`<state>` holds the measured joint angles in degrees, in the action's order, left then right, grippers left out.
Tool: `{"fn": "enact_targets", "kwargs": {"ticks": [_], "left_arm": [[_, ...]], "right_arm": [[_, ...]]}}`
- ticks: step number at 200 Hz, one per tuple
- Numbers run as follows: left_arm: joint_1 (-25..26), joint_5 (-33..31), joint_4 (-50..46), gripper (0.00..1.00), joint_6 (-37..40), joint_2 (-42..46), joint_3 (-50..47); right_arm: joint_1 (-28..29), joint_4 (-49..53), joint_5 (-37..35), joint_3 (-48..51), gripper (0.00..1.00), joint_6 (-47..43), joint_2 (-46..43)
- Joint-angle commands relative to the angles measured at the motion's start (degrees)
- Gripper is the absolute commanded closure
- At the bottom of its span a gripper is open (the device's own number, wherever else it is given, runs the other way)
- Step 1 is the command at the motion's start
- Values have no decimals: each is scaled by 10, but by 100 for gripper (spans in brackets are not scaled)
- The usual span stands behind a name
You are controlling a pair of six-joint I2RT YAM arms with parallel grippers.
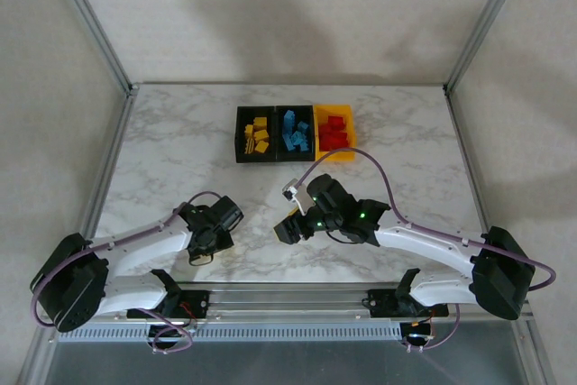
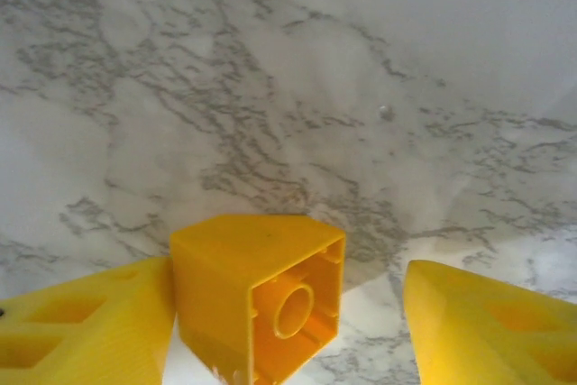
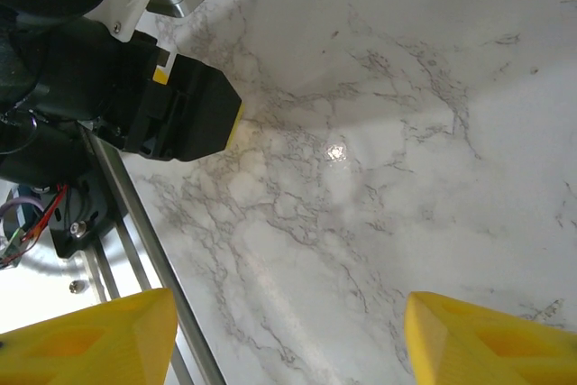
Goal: Sort the legos into containers by color
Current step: Pick up the lego from the bottom-left of the table, then place the lego in the container.
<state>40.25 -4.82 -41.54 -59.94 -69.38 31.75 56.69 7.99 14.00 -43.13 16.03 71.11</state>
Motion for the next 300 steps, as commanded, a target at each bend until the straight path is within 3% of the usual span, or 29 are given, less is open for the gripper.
{"fn": "enact_targets", "kwargs": {"ticks": [1, 11, 45, 78, 121, 199, 248, 300], "left_arm": [[-3, 7, 17, 43, 12, -13, -9], [-3, 11, 22, 44, 15, -17, -11], [-4, 14, 35, 61, 18, -18, -15], [-5, 6, 21, 63, 20, -17, 5], [-16, -35, -8, 63, 40, -25, 121], [-61, -72, 39, 63, 135, -192, 374], [-109, -43, 78, 63, 175, -311, 511], [-139, -32, 41, 61, 205, -480, 711]], "right_arm": [[5, 6, -20, -19, 33, 1, -7], [5, 7, -24, -19, 33, 1, -8], [5, 8, -28, -25, 33, 1, -6], [5, 9, -35, -23, 34, 2, -10], [4, 7, -68, -18, 34, 13, -30], [-40, 3, -186, -49, 33, 66, -19], [-77, 1, -204, -46, 33, 89, -32], [-82, 10, -214, -36, 33, 100, -48]]}}
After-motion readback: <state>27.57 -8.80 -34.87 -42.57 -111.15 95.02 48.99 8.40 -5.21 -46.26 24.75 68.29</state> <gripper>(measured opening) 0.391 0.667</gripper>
